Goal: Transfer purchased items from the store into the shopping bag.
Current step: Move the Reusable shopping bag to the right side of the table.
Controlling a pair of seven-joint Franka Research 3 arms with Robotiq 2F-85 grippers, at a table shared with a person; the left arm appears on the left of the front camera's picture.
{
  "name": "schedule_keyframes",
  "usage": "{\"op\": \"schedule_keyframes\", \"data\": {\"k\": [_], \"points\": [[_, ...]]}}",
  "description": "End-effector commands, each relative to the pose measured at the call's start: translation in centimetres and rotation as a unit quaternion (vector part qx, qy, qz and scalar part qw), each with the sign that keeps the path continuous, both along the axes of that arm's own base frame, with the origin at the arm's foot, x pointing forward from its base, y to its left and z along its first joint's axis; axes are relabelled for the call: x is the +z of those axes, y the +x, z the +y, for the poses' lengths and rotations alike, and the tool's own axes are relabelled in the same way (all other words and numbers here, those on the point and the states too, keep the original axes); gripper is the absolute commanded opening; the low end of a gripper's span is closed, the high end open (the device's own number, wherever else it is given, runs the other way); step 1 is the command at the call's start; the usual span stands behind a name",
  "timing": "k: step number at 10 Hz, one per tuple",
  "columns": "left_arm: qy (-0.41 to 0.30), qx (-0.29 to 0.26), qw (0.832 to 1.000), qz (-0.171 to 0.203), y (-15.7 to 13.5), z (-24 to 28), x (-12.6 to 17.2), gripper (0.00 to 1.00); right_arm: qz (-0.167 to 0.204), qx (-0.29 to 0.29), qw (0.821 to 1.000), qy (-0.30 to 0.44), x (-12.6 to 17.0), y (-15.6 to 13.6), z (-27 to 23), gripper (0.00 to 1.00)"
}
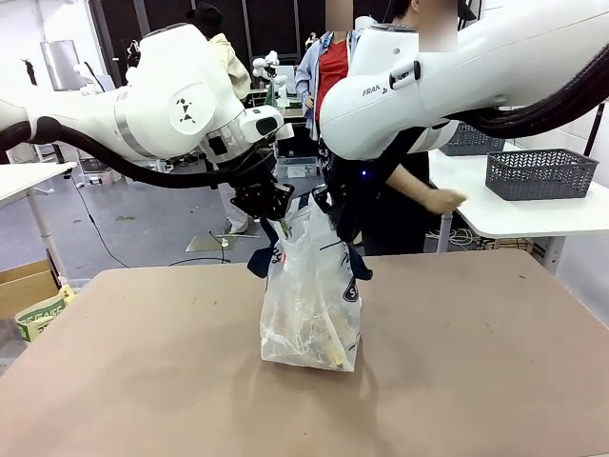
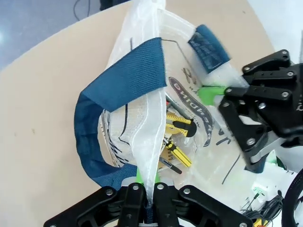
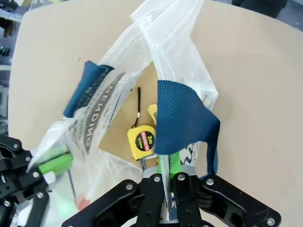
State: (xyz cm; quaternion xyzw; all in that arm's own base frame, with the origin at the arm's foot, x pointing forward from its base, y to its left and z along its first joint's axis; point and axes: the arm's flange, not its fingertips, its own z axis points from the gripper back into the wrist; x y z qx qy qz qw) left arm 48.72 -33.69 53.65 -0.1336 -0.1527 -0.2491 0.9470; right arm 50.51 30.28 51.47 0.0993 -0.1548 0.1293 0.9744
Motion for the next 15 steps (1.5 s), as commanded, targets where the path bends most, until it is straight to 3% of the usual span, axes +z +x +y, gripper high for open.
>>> {"op": "schedule_keyframes", "data": {"k": [1, 7, 11, 15], "points": [[-0.027, -0.046, 0.998, -0.023, 0.4, -1.0, 0.7, 0.00, 0.003, 0.022, 1.000, 0.022, -0.1, 0.9, 0.5, 0.00], [-0.051, -0.080, 0.995, -0.027, 0.7, -1.9, 0.7, 0.00, -0.017, 0.034, 0.998, 0.042, 0.0, 1.7, 0.9, 0.00], [-0.052, -0.046, 0.998, -0.007, 0.2, -1.9, 0.5, 0.00, -0.006, -0.011, 0.997, 0.082, 0.2, 1.9, 0.3, 0.00], [-0.040, -0.040, 0.998, -0.004, 0.3, -2.0, 0.0, 0.00, 0.000, 0.000, 0.997, 0.082, 0.0, 2.6, 0.6, 0.00]]}}
